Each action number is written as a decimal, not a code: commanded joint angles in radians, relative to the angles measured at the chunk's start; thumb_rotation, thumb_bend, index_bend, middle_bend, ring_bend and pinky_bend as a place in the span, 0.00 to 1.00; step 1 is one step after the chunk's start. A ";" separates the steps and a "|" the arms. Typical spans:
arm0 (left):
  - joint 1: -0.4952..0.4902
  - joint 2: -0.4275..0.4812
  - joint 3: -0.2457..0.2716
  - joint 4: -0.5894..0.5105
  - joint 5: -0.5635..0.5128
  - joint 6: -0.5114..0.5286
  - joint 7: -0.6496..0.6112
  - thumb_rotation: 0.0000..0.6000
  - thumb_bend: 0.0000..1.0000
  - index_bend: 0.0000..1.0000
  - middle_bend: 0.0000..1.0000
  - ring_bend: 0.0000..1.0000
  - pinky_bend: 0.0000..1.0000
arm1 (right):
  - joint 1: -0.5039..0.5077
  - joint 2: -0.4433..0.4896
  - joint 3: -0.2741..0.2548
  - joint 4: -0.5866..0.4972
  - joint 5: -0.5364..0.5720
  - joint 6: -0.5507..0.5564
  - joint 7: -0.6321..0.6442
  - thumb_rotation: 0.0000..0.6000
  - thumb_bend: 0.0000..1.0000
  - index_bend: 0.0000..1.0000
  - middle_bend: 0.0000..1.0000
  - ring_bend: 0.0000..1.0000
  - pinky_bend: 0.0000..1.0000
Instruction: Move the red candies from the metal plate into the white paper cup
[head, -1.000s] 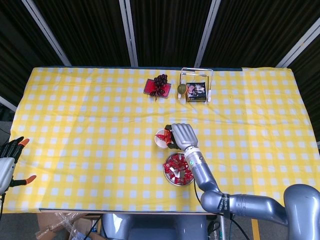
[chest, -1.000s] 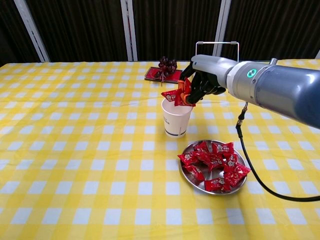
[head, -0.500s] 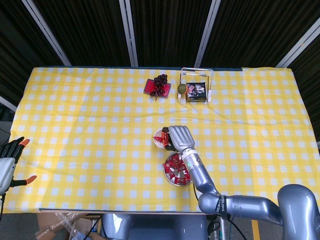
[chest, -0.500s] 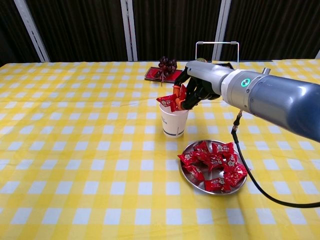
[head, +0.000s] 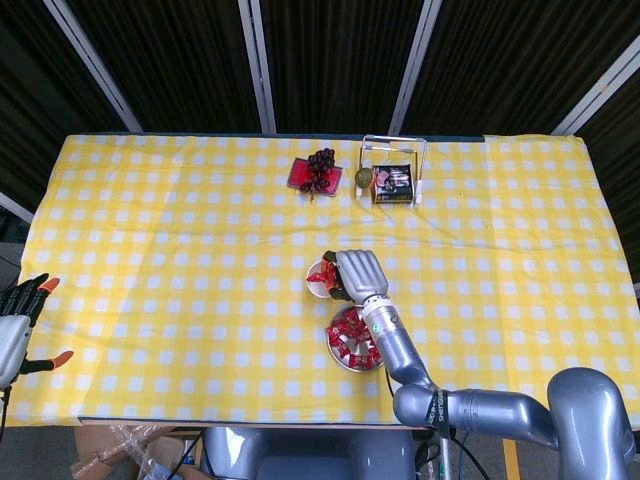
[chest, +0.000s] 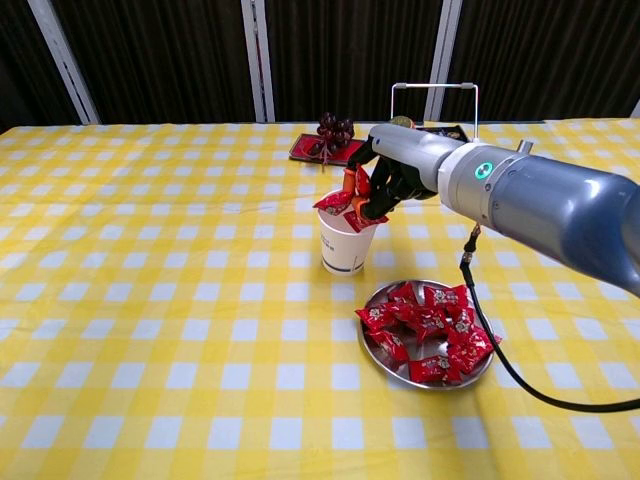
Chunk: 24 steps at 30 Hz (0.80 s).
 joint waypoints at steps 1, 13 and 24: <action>0.000 0.000 0.000 0.000 -0.001 -0.001 0.001 1.00 0.00 0.00 0.00 0.00 0.00 | 0.000 -0.001 0.000 -0.001 0.001 0.001 -0.001 1.00 0.58 0.42 0.83 0.96 0.98; -0.001 0.000 0.000 -0.001 -0.002 -0.001 0.002 1.00 0.00 0.00 0.00 0.00 0.00 | 0.004 -0.006 0.010 -0.016 -0.008 0.014 0.002 1.00 0.58 0.37 0.83 0.96 0.98; -0.001 -0.001 0.000 0.001 0.000 0.002 0.001 1.00 0.00 0.00 0.00 0.00 0.00 | 0.005 0.001 0.018 -0.043 -0.009 0.037 -0.011 1.00 0.58 0.32 0.83 0.96 0.98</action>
